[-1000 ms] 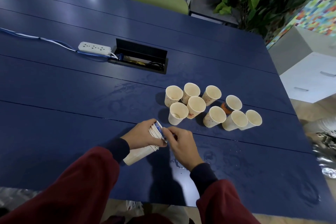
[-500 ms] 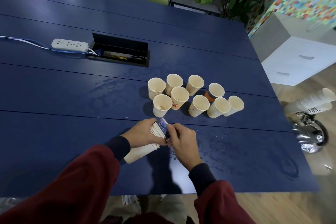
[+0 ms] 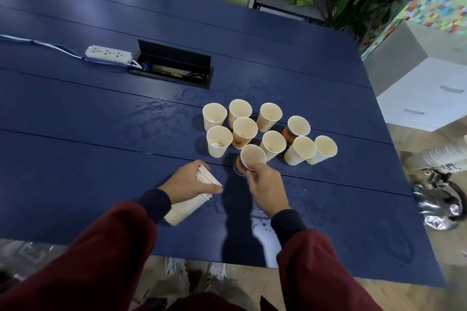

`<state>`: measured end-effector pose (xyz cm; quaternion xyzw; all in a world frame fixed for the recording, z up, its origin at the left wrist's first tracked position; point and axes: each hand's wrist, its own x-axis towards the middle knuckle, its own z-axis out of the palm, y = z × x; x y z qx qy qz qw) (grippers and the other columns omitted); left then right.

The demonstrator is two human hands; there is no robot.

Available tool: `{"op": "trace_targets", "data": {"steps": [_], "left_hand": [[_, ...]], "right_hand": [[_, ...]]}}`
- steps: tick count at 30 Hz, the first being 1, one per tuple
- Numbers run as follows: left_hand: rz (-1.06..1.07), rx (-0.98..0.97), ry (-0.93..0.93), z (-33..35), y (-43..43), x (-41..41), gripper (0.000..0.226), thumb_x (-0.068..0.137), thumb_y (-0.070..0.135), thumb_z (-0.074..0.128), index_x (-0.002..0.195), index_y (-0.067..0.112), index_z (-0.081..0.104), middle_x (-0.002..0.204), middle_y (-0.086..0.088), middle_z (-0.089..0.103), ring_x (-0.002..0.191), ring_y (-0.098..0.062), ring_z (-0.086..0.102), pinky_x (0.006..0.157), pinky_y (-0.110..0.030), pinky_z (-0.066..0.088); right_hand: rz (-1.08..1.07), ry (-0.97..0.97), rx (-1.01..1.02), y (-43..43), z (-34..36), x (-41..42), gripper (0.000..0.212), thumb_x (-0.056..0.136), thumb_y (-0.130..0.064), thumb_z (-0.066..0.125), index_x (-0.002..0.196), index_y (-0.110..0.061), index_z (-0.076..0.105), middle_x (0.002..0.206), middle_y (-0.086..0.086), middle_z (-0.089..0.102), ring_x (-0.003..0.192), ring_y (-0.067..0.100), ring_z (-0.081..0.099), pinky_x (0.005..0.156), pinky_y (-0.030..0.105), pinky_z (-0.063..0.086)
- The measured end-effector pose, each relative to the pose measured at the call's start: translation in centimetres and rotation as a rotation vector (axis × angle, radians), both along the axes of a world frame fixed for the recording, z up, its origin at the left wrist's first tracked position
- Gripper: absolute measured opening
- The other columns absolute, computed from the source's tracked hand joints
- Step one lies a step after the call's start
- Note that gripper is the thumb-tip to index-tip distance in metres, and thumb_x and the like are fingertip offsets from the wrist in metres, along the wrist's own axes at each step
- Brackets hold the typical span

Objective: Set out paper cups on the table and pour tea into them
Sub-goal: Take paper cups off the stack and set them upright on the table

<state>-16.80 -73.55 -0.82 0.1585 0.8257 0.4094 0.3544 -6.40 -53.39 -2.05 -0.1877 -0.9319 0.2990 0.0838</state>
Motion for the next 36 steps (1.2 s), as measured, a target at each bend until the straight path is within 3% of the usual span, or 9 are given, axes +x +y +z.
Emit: {"op": "trace_targets", "data": {"steps": [6,10,13,16,20,26,30,34,36], "left_hand": [[0.023,0.006,-0.021,-0.4,0.6,1.5,0.051,0.064,0.043,0.090,0.102,0.026,0.062,0.100,0.005,0.068,0.093,-0.012,0.064,0.080,-0.029,0.054],[0.025,0.016,-0.040,-0.3,2.2,2.8,0.060,0.054,0.048,0.089,0.102,0.027,0.062,0.098,0.005,0.070,0.092,-0.015,0.066,0.081,-0.035,0.056],[0.002,0.060,-0.073,0.0,3.9,3.9,0.059,0.051,0.043,0.086,0.101,0.023,0.063,0.095,0.005,0.072,0.090,-0.014,0.068,0.081,-0.036,0.056],[-0.007,0.066,-0.086,0.3,5.3,4.8,0.058,0.052,0.038,0.086,0.102,0.022,0.062,0.095,0.005,0.071,0.089,-0.014,0.067,0.079,-0.034,0.056],[0.020,0.071,-0.127,-0.2,6.5,5.4,0.060,0.049,0.041,0.088,0.097,0.012,0.066,0.091,-0.002,0.074,0.081,-0.015,0.068,0.079,-0.042,0.057],[-0.060,0.181,-0.171,0.4,8.7,7.6,0.047,0.074,0.015,0.089,0.113,0.017,0.062,0.101,0.005,0.074,0.090,0.000,0.067,0.077,-0.016,0.052],[-0.077,0.170,-0.107,0.4,10.6,7.3,0.055,0.073,0.018,0.089,0.104,0.043,0.053,0.098,0.024,0.069,0.092,0.019,0.060,0.078,-0.004,0.045],[-0.133,0.066,-0.046,-0.3,11.3,6.9,0.061,0.063,0.043,0.092,0.114,0.037,0.059,0.113,0.015,0.068,0.106,-0.001,0.062,0.097,-0.030,0.051],[-0.143,0.026,-0.036,-0.6,11.2,6.8,0.061,0.063,0.044,0.091,0.111,0.036,0.056,0.113,0.013,0.067,0.107,-0.006,0.062,0.099,-0.033,0.050]], "right_hand": [[-0.007,0.200,-0.032,-0.8,0.3,1.3,0.021,0.096,-0.017,0.063,0.117,-0.016,0.065,0.114,-0.002,0.063,0.086,0.016,0.062,0.074,0.029,0.051],[0.071,0.172,-0.174,-2.1,1.3,2.3,0.015,0.097,-0.034,0.062,0.091,-0.023,0.071,0.082,-0.013,0.065,0.069,0.009,0.058,0.064,0.028,0.046],[0.133,0.070,-0.305,-1.9,1.3,3.1,0.036,0.101,-0.034,0.058,0.065,-0.036,0.055,0.056,-0.014,0.051,0.057,0.010,0.047,0.057,0.030,0.036],[0.137,0.033,-0.385,-0.9,1.5,3.8,0.044,0.102,-0.032,0.056,0.060,-0.038,0.044,0.054,-0.011,0.047,0.054,0.012,0.041,0.055,0.032,0.033],[0.176,-0.006,-0.485,1.1,1.8,4.6,0.032,0.099,-0.035,0.060,0.070,-0.021,0.060,0.064,0.001,0.061,0.059,0.011,0.050,0.063,0.043,0.046],[-0.028,0.075,-0.488,3.1,1.7,6.2,0.036,0.099,-0.031,0.060,0.066,-0.015,0.058,0.061,0.003,0.062,0.059,0.021,0.057,0.065,0.047,0.051],[-0.090,0.096,-0.490,4.6,1.7,6.5,0.035,0.100,-0.028,0.060,0.068,-0.013,0.057,0.060,0.002,0.061,0.059,0.019,0.056,0.065,0.047,0.050],[-0.289,0.177,-0.474,5.4,0.5,7.1,0.029,0.100,-0.028,0.058,0.074,-0.015,0.059,0.064,-0.001,0.065,0.065,0.023,0.061,0.067,0.048,0.053],[-0.409,0.246,-0.479,6.6,0.2,7.4,0.026,0.101,-0.028,0.057,0.078,-0.018,0.061,0.066,-0.003,0.066,0.067,0.022,0.064,0.067,0.046,0.055]]}}
